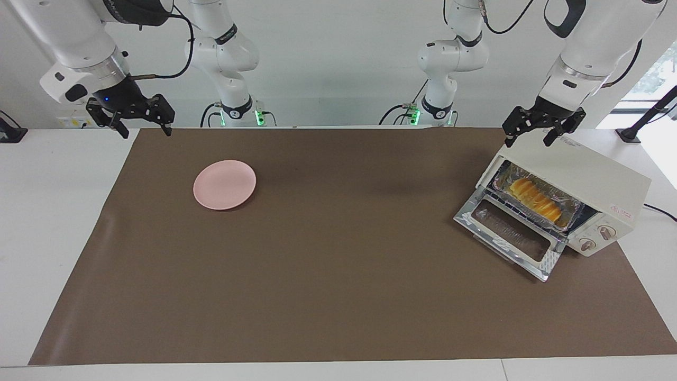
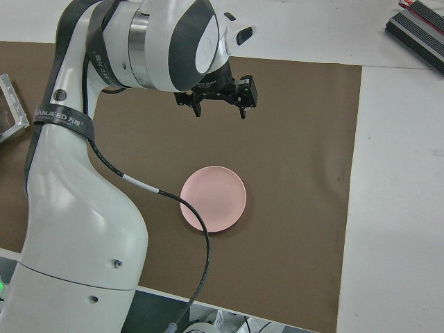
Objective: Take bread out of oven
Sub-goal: 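Reach the left gripper into the toaster oven toward the foil tray, then grasp the foil tray edge with the left gripper, then pull the foil tray out of the oven with the left gripper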
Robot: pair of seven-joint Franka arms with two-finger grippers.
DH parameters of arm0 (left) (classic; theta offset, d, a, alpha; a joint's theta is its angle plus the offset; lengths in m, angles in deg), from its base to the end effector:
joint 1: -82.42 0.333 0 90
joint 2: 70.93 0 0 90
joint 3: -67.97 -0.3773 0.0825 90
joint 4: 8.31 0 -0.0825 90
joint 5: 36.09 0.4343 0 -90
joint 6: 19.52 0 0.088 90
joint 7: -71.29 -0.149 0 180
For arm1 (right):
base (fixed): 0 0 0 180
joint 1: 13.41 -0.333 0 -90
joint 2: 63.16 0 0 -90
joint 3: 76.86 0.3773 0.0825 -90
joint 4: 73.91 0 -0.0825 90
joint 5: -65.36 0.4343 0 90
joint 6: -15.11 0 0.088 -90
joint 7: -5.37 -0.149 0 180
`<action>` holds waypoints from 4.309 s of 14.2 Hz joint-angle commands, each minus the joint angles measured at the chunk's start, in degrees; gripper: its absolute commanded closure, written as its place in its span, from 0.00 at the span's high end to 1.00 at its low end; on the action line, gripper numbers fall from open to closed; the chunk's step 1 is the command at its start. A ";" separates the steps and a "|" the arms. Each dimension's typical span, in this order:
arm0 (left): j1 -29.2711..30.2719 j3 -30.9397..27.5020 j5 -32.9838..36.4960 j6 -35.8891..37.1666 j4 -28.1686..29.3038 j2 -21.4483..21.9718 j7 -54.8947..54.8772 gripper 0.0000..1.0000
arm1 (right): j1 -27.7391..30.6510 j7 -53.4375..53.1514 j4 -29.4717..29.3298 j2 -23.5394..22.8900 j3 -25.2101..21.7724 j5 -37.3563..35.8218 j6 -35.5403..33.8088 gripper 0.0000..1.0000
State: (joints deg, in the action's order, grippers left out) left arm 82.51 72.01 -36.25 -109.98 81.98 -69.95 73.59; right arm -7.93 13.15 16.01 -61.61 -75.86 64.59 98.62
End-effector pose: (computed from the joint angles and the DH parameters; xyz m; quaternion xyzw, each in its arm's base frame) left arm 0.5988 -0.0421 0.6522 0.9998 -0.0144 0.0100 0.0013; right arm 0.5772 -0.0472 0.6513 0.9987 0.0283 -0.0429 0.0024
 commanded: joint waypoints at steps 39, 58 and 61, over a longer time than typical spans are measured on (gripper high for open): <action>-1.15 -4.48 16.07 -28.45 18.25 -14.08 38.50 0.00 | 0.23 -0.66 0.44 0.65 0.41 0.07 -0.72 1.00; -42.18 -3.78 10.88 -23.17 -7.15 -32.09 30.57 0.00 | 0.41 -0.75 1.49 1.08 0.41 0.07 -0.54 1.00; -42.80 -3.78 7.73 -24.32 -9.33 -34.55 30.66 0.00 | 0.32 -0.93 2.63 1.70 0.41 0.07 -0.01 1.00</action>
State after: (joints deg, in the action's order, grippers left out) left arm 40.15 69.36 -25.80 -134.79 76.47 -102.43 106.08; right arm -7.85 13.15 16.45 -61.60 -75.77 64.59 98.49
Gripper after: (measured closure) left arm 0.982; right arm 0.000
